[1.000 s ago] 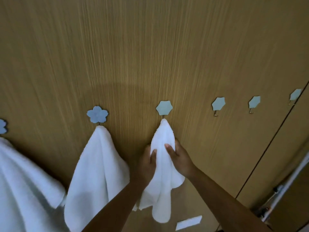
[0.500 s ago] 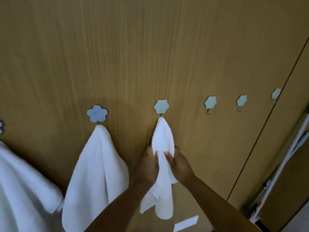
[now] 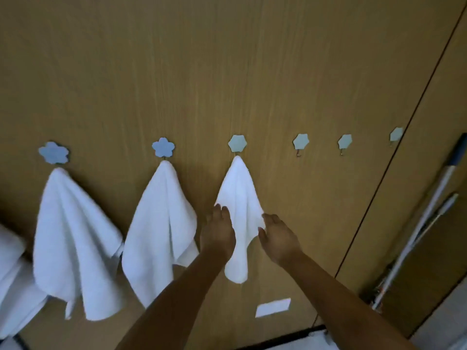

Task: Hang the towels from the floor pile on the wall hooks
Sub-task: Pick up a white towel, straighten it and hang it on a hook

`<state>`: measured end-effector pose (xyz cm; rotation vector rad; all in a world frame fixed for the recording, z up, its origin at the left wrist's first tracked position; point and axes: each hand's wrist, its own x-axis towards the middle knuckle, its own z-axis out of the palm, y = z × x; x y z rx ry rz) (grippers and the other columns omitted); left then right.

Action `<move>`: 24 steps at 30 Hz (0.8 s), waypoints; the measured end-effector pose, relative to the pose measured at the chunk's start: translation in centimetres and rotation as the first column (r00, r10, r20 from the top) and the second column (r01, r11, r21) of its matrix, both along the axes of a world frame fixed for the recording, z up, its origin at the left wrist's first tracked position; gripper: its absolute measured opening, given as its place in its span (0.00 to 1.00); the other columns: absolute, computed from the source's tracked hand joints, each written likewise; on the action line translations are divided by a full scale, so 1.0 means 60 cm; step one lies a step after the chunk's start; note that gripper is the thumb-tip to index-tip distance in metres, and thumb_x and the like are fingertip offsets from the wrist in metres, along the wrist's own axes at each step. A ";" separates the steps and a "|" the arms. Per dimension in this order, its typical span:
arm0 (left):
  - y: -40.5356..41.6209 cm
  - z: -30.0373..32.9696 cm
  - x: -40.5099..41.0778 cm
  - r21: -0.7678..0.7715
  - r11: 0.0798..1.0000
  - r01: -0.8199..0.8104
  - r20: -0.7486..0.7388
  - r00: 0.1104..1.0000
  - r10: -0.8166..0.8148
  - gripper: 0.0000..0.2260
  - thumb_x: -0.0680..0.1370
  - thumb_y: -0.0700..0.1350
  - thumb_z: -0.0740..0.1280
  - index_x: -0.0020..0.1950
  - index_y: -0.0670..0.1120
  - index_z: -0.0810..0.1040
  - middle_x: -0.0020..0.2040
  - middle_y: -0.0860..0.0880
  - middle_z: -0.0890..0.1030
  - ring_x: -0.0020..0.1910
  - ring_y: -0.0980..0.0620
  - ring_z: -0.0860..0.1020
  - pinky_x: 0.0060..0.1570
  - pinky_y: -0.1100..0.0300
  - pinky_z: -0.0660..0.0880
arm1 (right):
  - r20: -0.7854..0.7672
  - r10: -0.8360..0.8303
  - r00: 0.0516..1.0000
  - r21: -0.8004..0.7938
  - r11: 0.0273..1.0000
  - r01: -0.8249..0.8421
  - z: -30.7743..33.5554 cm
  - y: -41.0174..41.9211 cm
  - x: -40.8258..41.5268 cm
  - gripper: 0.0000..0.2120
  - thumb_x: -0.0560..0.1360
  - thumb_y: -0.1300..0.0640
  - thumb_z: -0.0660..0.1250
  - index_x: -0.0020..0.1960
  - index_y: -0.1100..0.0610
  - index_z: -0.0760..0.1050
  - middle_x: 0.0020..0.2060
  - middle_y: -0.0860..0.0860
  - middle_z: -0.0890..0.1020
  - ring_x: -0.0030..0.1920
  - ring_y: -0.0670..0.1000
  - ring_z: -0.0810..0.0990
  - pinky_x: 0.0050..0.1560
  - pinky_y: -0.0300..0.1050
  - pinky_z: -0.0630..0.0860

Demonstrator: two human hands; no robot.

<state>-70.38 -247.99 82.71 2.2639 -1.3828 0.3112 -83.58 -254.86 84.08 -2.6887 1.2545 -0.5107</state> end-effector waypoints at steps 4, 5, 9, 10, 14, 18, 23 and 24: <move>0.074 0.005 -0.015 -0.028 0.987 0.157 0.233 0.961 -0.146 0.16 0.53 0.38 0.81 0.38 0.37 0.83 0.38 0.41 0.83 0.37 0.43 0.83 0.38 0.54 0.80 | -0.033 0.090 0.995 -0.064 0.994 -0.092 0.019 0.060 -0.017 0.20 0.82 0.53 0.51 0.71 0.58 0.62 0.65 0.54 0.71 0.61 0.53 0.73 0.59 0.44 0.69; 0.092 0.009 -0.020 -0.004 0.986 0.168 0.270 0.949 -0.160 0.15 0.54 0.38 0.81 0.37 0.37 0.83 0.37 0.41 0.83 0.36 0.43 0.82 0.38 0.55 0.80 | -0.034 0.112 0.993 -0.076 0.991 -0.114 0.024 0.076 -0.019 0.20 0.82 0.53 0.51 0.71 0.58 0.63 0.65 0.54 0.72 0.61 0.53 0.73 0.59 0.44 0.69; 0.148 0.035 -0.017 0.133 0.979 0.156 0.181 0.967 -0.179 0.05 0.70 0.43 0.72 0.41 0.42 0.83 0.48 0.44 0.82 0.49 0.46 0.80 0.54 0.55 0.76 | -0.050 0.215 0.975 -0.128 0.967 -0.220 0.047 0.131 -0.003 0.18 0.82 0.53 0.51 0.68 0.59 0.66 0.63 0.54 0.73 0.60 0.53 0.74 0.58 0.44 0.70; 0.162 0.041 -0.013 0.098 0.985 0.139 0.182 0.971 -0.156 0.05 0.70 0.44 0.70 0.41 0.42 0.83 0.46 0.45 0.83 0.47 0.48 0.80 0.52 0.57 0.77 | -0.051 0.248 0.967 -0.143 0.957 -0.253 0.054 0.144 0.004 0.18 0.82 0.53 0.51 0.68 0.59 0.66 0.63 0.54 0.73 0.60 0.53 0.74 0.57 0.44 0.70; 0.252 0.094 -0.007 -0.032 0.999 0.034 0.204 0.979 -0.027 0.12 0.74 0.44 0.60 0.40 0.38 0.80 0.39 0.43 0.81 0.40 0.46 0.81 0.39 0.61 0.75 | -0.033 0.366 0.930 -0.188 0.912 -0.366 0.080 0.206 0.045 0.18 0.82 0.53 0.52 0.67 0.60 0.67 0.61 0.54 0.75 0.58 0.53 0.75 0.53 0.41 0.68; 0.348 0.110 0.048 -0.036 0.989 -0.147 0.165 0.975 0.151 0.12 0.80 0.45 0.57 0.57 0.39 0.74 0.56 0.43 0.76 0.57 0.45 0.73 0.52 0.57 0.68 | -0.062 0.466 0.883 -0.213 0.858 -0.467 0.099 0.286 0.112 0.18 0.82 0.54 0.51 0.68 0.59 0.66 0.62 0.54 0.73 0.59 0.53 0.74 0.55 0.44 0.69; 0.539 0.126 0.132 -0.024 0.942 -0.336 0.165 0.928 0.335 0.13 0.81 0.45 0.56 0.57 0.39 0.73 0.58 0.42 0.75 0.59 0.44 0.71 0.52 0.57 0.66 | -0.009 0.608 0.794 -0.183 0.780 -0.599 0.127 0.448 0.221 0.16 0.81 0.53 0.52 0.64 0.60 0.69 0.60 0.55 0.74 0.59 0.56 0.74 0.54 0.48 0.70; 0.588 0.126 0.152 -0.024 0.925 -0.380 0.167 0.911 0.378 0.13 0.81 0.45 0.56 0.57 0.39 0.73 0.58 0.42 0.75 0.59 0.44 0.71 0.52 0.57 0.66 | -0.004 0.642 0.767 -0.173 0.755 -0.633 0.130 0.493 0.245 0.16 0.81 0.53 0.52 0.64 0.60 0.69 0.60 0.55 0.74 0.59 0.56 0.74 0.54 0.48 0.70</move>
